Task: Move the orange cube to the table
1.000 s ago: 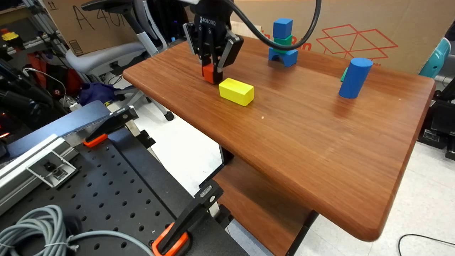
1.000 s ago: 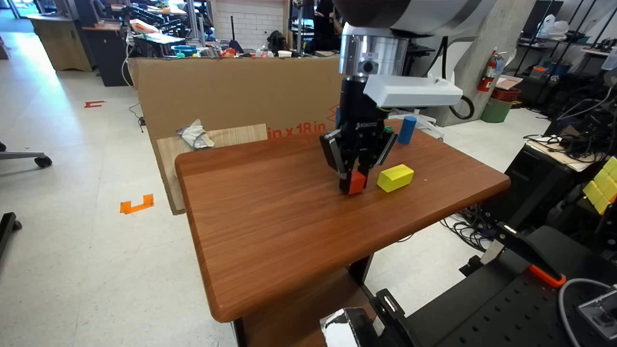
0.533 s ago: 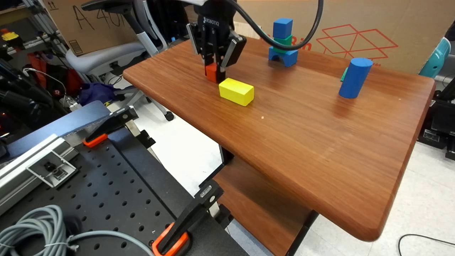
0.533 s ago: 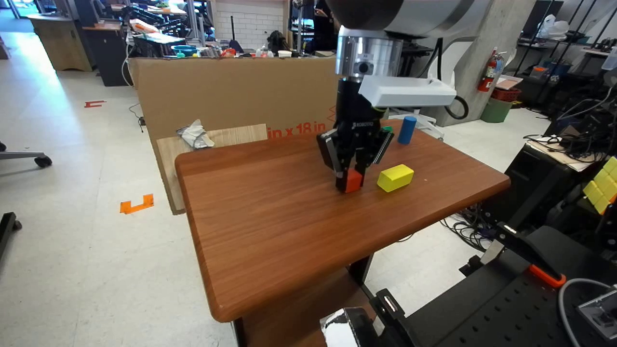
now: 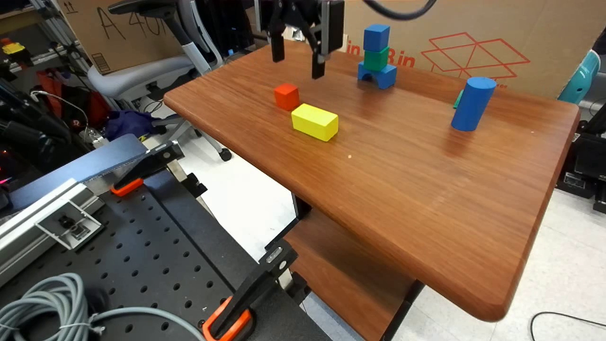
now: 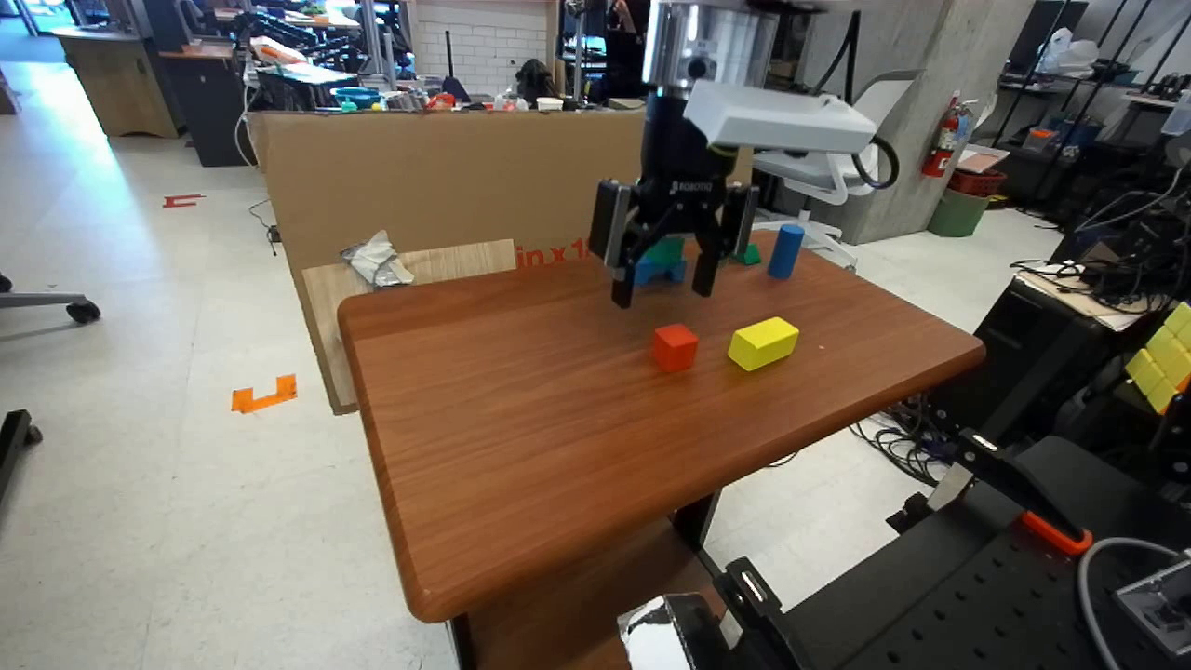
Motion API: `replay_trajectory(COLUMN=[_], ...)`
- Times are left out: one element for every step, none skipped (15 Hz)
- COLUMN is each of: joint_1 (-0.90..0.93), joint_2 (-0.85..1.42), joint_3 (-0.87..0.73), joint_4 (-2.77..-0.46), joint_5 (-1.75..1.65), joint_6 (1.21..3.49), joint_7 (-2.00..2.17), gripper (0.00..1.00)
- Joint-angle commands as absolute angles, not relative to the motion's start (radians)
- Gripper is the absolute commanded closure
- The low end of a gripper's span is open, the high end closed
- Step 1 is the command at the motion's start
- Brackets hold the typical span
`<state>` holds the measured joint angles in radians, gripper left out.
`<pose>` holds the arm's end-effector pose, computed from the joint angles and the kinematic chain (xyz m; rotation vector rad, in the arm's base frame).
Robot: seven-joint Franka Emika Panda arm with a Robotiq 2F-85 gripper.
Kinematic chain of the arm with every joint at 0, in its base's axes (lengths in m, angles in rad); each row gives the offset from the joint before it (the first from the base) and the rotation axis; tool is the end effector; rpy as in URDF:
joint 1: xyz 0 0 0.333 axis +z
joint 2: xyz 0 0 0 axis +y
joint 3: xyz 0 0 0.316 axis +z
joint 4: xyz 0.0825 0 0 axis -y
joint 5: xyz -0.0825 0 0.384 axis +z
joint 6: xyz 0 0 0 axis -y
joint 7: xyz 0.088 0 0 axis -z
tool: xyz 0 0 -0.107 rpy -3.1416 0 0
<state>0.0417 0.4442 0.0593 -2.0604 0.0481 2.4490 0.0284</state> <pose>0.5841 0.0589 0.2120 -3.0883 -0.0458 0.0907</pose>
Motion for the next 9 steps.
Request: replay_trajectory(joint_1=[0.056,0.052,0.044,0.034,0.026,0.019,0.014,0.007,0.029], joint_2=[0.301,0.264,0.232,0.196,0.166,0.135,0.111,0.085,0.152], joint_3=[0.046,0.048,0.055,0.061,0.065,0.064,0.059,0.052,0.053], joint_4=[-2.088,-2.096,-2.104,-2.117,-2.124,-2.134,-2.137,-2.153,-2.105], joint_5=[0.024,0.025,0.041,0.063,0.084,0.109,0.133,0.149,0.109], joint_6=[2.421,2.416,2.417,2.41,2.388,2.346,2.286,2.24,2.3], joint_7=[0.044,0.042,0.025,0.01,-0.007,-0.014,-0.012,-0.022,0.011], gripper=[0.0,0.0,0.0,0.0,0.0,0.0,0.0,0.0,0.0])
